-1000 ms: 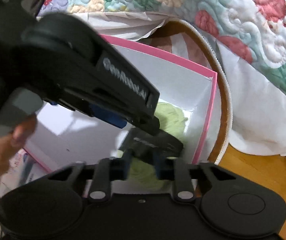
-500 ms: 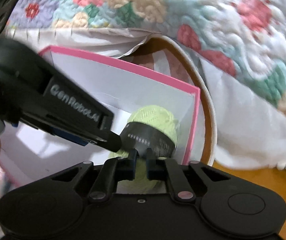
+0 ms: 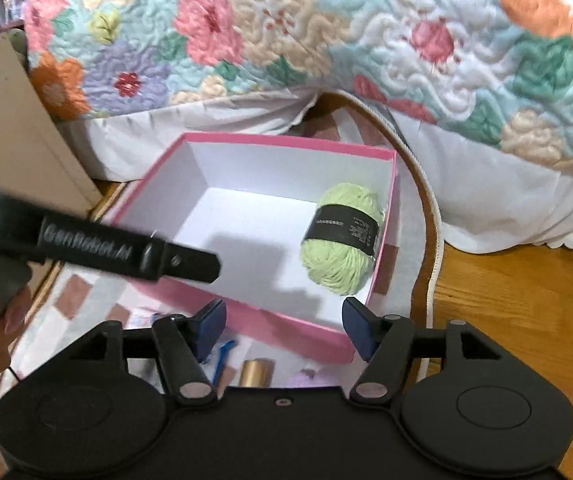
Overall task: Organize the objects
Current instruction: 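Raise the left tool away from the box and move toward the floss box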
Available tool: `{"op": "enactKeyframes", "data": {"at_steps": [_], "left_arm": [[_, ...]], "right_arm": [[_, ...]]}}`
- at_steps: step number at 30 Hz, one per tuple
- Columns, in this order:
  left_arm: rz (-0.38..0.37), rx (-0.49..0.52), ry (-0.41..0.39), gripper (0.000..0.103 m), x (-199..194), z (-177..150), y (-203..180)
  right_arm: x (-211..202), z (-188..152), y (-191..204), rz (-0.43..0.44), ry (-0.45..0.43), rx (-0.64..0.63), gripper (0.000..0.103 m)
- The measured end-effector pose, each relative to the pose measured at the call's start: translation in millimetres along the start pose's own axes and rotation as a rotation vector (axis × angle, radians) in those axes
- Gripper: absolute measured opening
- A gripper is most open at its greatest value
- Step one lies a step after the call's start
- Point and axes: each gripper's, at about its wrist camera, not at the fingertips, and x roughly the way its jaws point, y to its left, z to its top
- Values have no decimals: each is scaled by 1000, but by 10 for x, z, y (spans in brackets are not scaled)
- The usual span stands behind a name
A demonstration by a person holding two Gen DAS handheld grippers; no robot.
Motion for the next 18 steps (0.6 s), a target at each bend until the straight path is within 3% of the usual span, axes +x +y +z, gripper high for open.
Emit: {"op": "enactKeyframes", "data": {"at_steps": [4,6,18], "left_arm": [[53,56,-28,83,-399,-110,-90],[68,72,-43,89,-562,-183,-105],[163,138,-38,96,-1126,-806,-127]], "right_arm": [[-376,35,82,64,-4,-13,76],[-576,39,144,74,-24,-38,83],[-1201,-299,285,110,21,-133,95]]}}
